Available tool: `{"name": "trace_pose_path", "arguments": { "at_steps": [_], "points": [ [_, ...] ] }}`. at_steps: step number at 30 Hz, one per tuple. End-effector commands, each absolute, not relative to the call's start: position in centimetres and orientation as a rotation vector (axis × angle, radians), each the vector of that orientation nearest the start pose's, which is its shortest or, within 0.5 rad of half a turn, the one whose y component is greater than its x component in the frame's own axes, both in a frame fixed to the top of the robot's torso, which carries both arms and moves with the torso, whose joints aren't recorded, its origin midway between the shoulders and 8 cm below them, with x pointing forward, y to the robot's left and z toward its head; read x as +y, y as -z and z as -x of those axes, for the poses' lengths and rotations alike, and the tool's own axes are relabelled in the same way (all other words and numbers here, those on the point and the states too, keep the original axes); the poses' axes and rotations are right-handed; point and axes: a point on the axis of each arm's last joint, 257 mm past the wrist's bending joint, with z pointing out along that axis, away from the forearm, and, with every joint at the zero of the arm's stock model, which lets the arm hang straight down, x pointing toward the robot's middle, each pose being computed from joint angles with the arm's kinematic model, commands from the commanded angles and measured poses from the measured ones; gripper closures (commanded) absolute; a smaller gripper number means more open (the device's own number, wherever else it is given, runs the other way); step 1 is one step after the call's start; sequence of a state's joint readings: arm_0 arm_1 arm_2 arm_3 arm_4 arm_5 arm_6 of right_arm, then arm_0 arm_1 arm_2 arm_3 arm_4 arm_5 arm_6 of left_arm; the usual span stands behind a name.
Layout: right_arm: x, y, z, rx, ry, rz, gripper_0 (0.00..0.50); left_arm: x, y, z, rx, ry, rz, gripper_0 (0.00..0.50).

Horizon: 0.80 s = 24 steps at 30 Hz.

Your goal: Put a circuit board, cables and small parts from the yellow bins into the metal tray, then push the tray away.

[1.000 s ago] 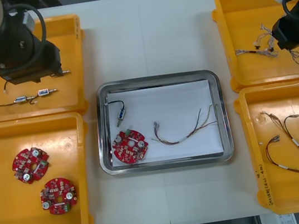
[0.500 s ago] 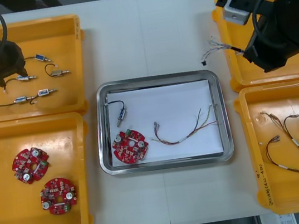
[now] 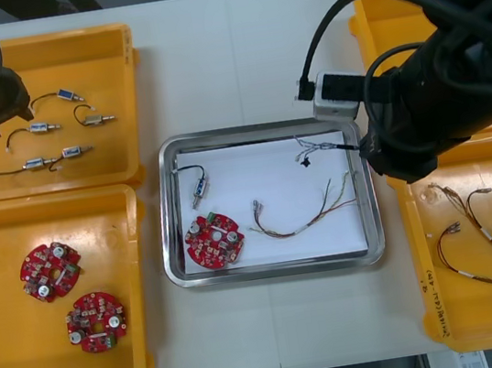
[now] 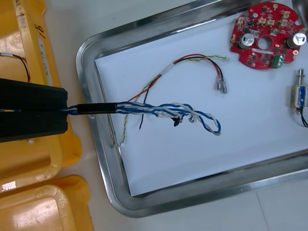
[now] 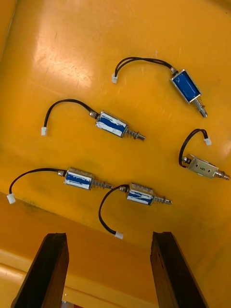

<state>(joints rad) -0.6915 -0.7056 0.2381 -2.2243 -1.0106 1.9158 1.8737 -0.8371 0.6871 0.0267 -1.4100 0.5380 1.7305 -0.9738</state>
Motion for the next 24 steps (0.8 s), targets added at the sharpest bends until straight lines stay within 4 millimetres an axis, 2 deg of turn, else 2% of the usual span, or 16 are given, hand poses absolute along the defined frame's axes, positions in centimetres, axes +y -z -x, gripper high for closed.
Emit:
{"name": "trace_pose_path", "arguments": {
  "at_steps": [1,9,11,18,24],
  "points": [
    [-13.5,12.8,-40.0,2.011,0.197,1.702,0.500,37.9,6.1,-57.7,2.381,0.105,0.765,0.000],
    [-12.2,14.4,-42.5,1.915,0.246,1.746,0.500,38.1,5.9,-58.5,2.352,0.126,0.786,0.000],
    [-12.3,15.1,-44.0,1.885,0.248,1.775,0.500,38.1,5.6,-59.1,2.333,0.140,0.793,0.000],
    [-11.7,16.8,-45.6,1.812,0.241,1.867,0.500,38.5,5.7,-60.6,2.311,0.142,0.819,0.000],
    [-10.4,18.0,-47.0,1.784,0.259,1.863,0.500,38.8,6.7,-60.2,2.331,0.133,0.837,0.000]
  ]
}}
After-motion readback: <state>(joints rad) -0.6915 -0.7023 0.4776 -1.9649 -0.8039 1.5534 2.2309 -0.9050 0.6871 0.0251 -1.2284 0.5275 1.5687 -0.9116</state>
